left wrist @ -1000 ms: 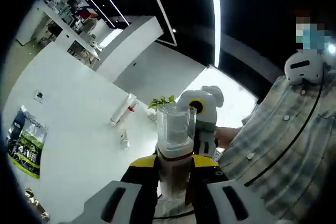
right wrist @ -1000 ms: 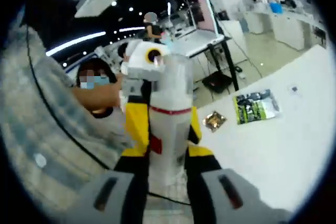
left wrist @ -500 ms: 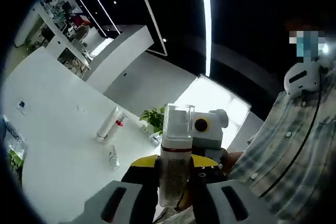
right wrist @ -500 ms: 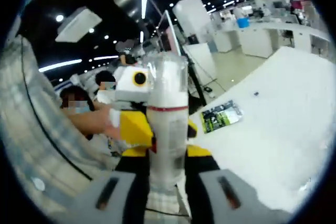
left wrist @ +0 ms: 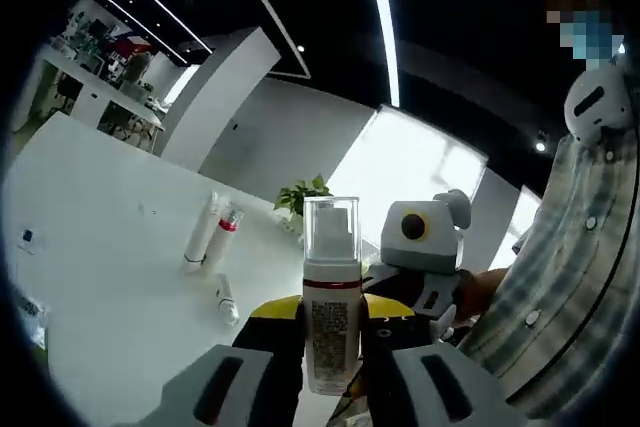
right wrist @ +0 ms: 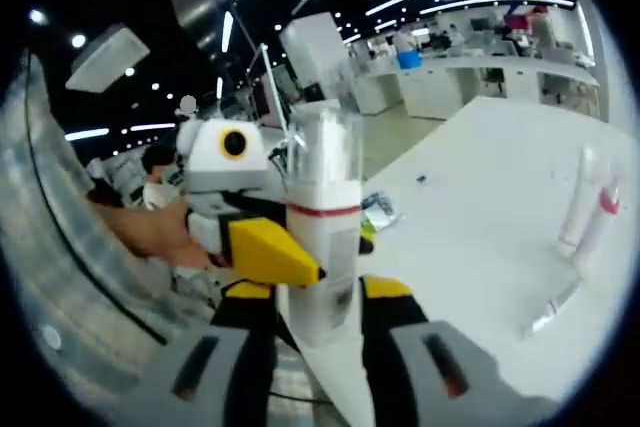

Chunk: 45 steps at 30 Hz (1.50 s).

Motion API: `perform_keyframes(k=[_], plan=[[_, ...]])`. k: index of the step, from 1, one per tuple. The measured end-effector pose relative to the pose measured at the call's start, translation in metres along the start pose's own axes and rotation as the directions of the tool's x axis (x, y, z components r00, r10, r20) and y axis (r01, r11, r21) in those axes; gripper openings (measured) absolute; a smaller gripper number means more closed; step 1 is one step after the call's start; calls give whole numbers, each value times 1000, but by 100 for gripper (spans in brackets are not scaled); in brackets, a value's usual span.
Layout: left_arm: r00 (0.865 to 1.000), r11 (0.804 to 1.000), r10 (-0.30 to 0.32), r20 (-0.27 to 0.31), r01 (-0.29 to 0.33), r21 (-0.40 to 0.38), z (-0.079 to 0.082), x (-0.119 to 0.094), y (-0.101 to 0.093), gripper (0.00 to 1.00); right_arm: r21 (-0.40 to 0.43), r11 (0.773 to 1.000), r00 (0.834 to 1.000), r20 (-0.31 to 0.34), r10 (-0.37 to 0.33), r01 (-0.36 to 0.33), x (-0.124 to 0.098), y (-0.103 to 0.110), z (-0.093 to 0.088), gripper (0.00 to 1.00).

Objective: Arrange the skincare products in the storage area until every visible bottle or jar stands upright without overlapping.

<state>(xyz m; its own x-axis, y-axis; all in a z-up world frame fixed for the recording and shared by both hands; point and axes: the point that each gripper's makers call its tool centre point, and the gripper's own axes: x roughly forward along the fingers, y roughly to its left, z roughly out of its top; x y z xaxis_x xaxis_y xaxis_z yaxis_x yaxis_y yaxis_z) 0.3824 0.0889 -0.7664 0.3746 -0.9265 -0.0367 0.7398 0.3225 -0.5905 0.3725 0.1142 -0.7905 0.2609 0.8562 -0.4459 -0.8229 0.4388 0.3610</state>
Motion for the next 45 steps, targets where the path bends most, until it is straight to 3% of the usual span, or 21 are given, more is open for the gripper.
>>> perform_keyframes(k=[5,8,14,22,25,34,41,45], plan=[[998,998,59,-11,-59,21,-2,-8,15,21,19,1000,1000,4,3,-4,-11,-9,-1,37],[994,994,95,-45,-92,60,-9,-11,20,21,31,1000,1000,10,6,-6,-16,-13,1,36],[989,991,97,-115,-85,107,-26,-8,19,21,76,997,996,85,24,-31,-19,-12,29,33],[990,983,66,-123,-43,179,-26,0,9,21,32,999,999,24,40,-40,-2,-2,23,24],[987,976,73,-141,-42,213,-32,-1,10,21,0,1000,1000,0,15,-15,-1,-5,19,21],[988,977,78,-132,-49,207,-34,-6,14,22,-52,999,1000,-1,-4,4,4,1,19,20],[981,986,133,-139,-116,123,-41,-16,24,23,-103,995,1000,-26,0,-3,13,2,16,20],[967,980,190,-171,-175,94,-52,-24,33,23,-104,995,1000,-20,6,-8,14,-2,19,20]])
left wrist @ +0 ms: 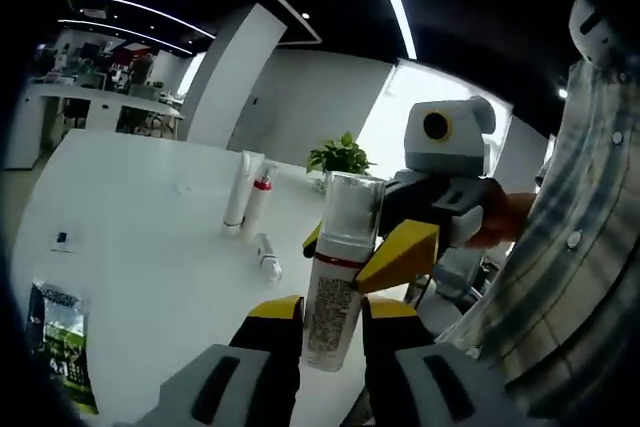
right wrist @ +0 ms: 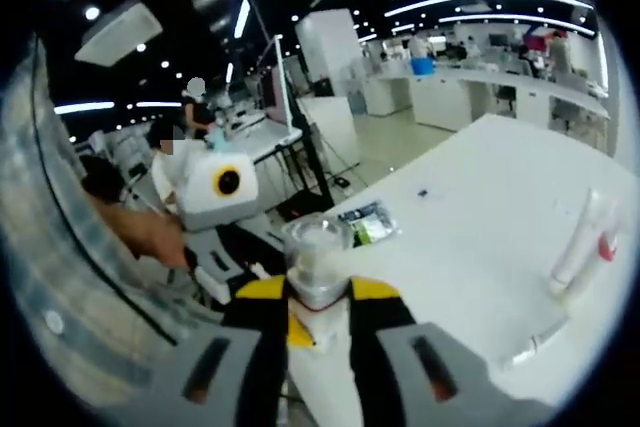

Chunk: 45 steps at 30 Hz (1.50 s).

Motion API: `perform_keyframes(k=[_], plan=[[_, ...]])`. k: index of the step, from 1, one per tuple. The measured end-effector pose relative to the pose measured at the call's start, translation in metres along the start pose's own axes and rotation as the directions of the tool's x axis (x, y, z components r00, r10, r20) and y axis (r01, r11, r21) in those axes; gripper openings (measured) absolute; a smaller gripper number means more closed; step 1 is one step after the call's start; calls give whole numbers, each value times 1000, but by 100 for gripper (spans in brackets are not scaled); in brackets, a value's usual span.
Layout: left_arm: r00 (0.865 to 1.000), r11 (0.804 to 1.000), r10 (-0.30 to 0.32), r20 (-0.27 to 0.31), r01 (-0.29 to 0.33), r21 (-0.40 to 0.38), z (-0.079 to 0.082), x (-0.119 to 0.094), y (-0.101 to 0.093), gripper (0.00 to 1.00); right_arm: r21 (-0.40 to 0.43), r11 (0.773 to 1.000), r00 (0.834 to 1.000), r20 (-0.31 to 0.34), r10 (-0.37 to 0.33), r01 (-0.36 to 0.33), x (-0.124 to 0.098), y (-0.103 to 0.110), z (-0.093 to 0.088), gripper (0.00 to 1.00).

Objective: Arrange the skincare products in the storage area until every visible bottle or jar stands upright without overlapping.

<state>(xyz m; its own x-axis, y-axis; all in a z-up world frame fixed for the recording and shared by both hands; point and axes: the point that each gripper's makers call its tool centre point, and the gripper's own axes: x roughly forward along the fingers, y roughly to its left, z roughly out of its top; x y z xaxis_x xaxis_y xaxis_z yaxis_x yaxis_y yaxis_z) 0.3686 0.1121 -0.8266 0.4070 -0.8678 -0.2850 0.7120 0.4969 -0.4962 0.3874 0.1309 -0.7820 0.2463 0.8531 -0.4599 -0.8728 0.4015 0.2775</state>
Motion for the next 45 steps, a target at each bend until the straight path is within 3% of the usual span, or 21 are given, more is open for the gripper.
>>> perform_keyframes(k=[3,14,18,23,25,30,45], plan=[[999,999,41,-25,-41,-18,-9,-5,5,23,13,1000,1000,8,-8,8,-3,-6,4,20],[994,989,107,36,-103,-103,-20,-19,13,30,-8,994,994,-15,-105,105,-6,-50,-10,20],[992,986,110,55,-102,-130,-22,-22,11,30,17,988,988,-8,-153,153,-7,-72,-15,20],[993,984,112,37,-106,-140,-33,-23,11,30,51,978,980,7,-201,201,-10,-97,-17,20],[993,983,111,35,-104,-151,-35,-23,11,30,62,967,969,20,-247,245,-15,-114,-18,20],[994,981,108,34,-101,-166,-35,-23,7,29,111,953,957,33,-288,283,-22,-138,-24,20],[994,976,104,10,-101,-191,-46,-20,4,29,27,918,918,26,-396,395,-23,-202,-33,20]])
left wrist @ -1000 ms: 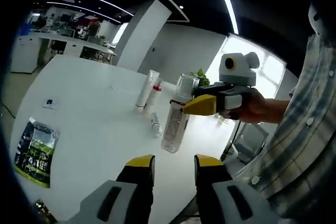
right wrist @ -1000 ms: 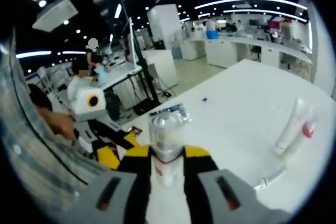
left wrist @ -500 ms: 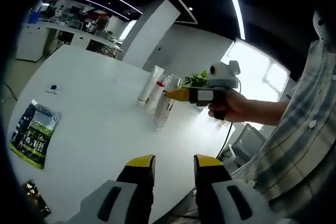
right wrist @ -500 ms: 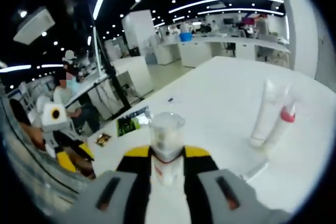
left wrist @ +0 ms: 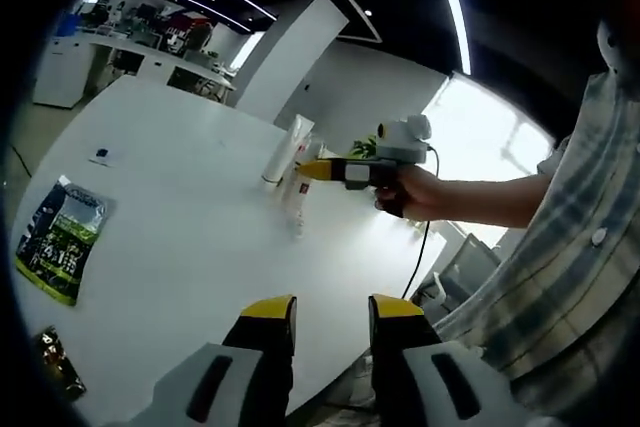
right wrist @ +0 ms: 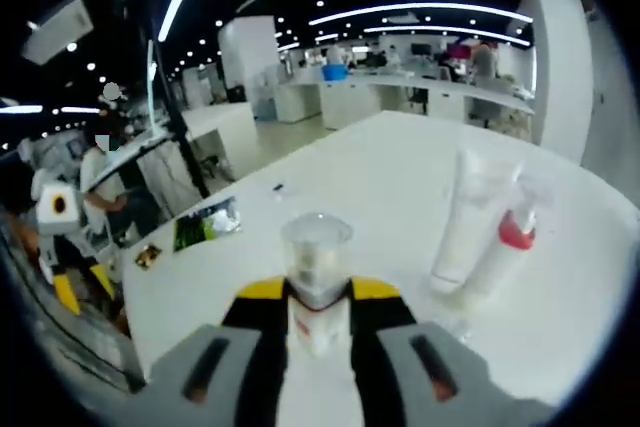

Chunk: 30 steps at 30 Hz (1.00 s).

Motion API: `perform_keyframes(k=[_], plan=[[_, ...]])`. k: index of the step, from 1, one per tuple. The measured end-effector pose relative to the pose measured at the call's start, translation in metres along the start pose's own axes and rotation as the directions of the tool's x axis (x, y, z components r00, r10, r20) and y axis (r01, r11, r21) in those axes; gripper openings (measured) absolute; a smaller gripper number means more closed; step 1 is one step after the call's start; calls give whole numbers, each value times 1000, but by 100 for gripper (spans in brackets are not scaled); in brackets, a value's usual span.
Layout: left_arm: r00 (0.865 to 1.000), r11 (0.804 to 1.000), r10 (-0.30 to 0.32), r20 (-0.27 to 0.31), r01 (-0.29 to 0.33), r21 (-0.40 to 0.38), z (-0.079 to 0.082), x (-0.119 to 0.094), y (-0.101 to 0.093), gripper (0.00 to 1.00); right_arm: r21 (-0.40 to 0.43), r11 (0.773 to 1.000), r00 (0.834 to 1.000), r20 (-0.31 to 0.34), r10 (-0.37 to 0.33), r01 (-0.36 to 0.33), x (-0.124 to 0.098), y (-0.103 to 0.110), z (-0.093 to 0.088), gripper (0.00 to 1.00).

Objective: Arrange the skincare products in the storage area until every visible bottle or jar stands upright without overlapping.

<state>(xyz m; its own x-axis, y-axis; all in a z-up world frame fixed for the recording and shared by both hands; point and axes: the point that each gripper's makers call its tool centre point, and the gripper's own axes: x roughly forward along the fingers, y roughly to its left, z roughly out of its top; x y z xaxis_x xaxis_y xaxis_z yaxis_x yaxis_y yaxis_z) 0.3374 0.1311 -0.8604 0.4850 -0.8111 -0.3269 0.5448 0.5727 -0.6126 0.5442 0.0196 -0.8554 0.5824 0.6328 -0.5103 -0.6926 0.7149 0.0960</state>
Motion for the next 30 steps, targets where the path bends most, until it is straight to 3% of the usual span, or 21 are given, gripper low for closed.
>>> perform_keyframes(k=[9,12,14,23,30], plan=[[1000,999,28,12,-27,-27,4,-3,7,28,-99,993,995,74,-65,72,8,-25,7,20],[999,999,42,11,-41,-30,3,-5,10,27,-51,998,998,57,-35,38,16,-27,2,20],[999,998,53,8,-53,-35,2,-7,11,27,-95,994,998,48,-42,46,19,-29,0,20],[996,994,87,-8,-87,-67,-5,-10,18,27,-57,994,996,17,-90,90,29,-50,-15,20],[995,992,103,-16,-103,-74,-5,-15,20,27,-78,991,995,10,-104,104,34,-61,-18,20]])
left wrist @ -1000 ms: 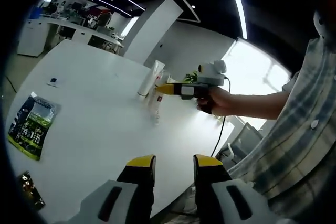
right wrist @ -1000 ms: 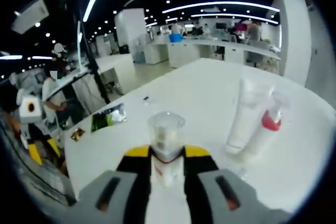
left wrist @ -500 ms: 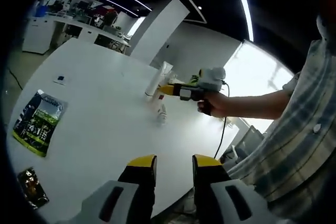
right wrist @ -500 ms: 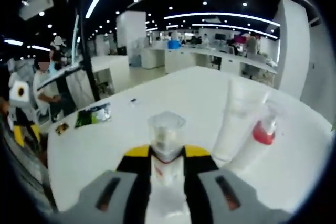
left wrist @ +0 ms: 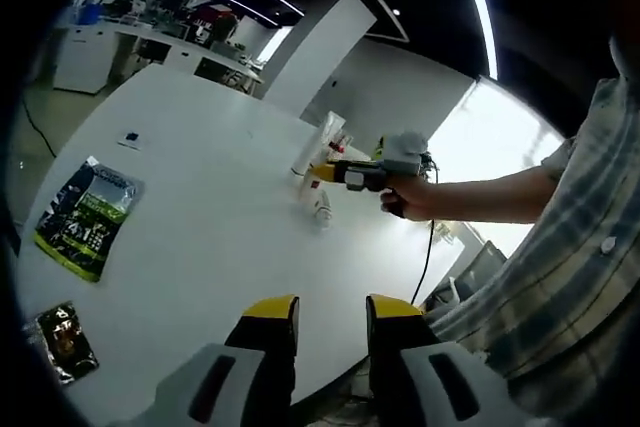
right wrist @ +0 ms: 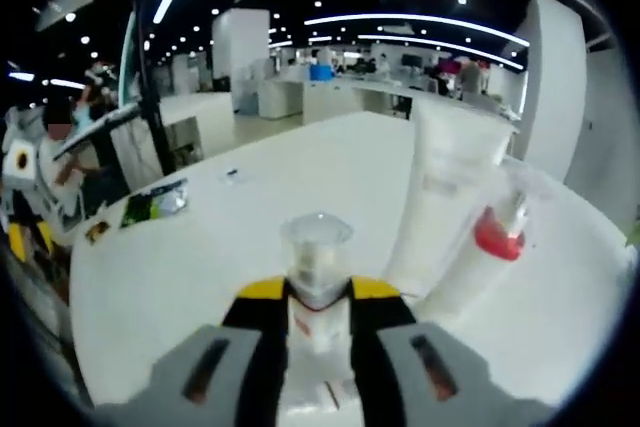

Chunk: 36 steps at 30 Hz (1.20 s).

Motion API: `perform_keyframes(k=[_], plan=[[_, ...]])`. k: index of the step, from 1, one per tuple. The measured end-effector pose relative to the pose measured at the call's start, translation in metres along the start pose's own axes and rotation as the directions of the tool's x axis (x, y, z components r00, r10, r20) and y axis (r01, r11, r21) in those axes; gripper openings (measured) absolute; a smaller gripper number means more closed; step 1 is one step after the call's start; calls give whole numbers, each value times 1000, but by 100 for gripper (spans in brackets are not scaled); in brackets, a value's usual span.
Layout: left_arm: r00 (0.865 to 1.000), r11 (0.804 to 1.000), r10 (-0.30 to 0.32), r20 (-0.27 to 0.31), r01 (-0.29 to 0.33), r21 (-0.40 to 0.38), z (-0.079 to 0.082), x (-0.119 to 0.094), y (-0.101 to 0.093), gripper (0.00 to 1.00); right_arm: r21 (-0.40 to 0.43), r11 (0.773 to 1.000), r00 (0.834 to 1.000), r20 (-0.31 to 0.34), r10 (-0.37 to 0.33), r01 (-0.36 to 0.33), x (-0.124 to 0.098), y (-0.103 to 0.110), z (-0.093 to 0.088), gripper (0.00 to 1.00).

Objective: Arrange the skincare products in the storage area until every visible bottle or jar stands upright without overlapping.

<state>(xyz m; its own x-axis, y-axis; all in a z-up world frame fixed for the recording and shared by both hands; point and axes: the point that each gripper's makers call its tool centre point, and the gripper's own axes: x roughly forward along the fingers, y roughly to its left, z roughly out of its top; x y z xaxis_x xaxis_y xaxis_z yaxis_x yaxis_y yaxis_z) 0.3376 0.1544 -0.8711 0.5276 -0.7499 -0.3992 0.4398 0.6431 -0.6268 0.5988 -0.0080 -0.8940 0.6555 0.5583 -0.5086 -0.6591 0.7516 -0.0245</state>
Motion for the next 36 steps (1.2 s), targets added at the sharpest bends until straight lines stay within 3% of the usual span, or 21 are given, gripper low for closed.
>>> perform_keyframes(k=[8,15,19,21,30,33,36], plan=[[1000,999,29,-10,-29,-21,-2,-9,5,27,-1,998,998,0,-68,68,4,-13,-3,20],[998,998,52,-24,-52,-32,-5,-17,10,26,-8,990,988,61,-138,139,0,-28,3,20],[998,997,55,-14,-55,-48,-5,-19,11,26,-23,991,990,47,-131,132,1,-28,-9,20],[998,997,57,-15,-58,-52,-6,-19,12,26,-7,991,987,86,-134,135,-3,-28,-6,20],[998,997,53,-18,-54,-63,-9,-18,11,26,18,993,985,125,-122,121,-9,-31,-10,20],[999,994,44,27,-41,-99,-1,-19,10,26,13,993,985,129,-117,116,-12,-29,-11,20],[998,994,48,29,-45,-95,1,-19,10,26,-1,995,986,131,-99,100,-12,-29,-11,20]])
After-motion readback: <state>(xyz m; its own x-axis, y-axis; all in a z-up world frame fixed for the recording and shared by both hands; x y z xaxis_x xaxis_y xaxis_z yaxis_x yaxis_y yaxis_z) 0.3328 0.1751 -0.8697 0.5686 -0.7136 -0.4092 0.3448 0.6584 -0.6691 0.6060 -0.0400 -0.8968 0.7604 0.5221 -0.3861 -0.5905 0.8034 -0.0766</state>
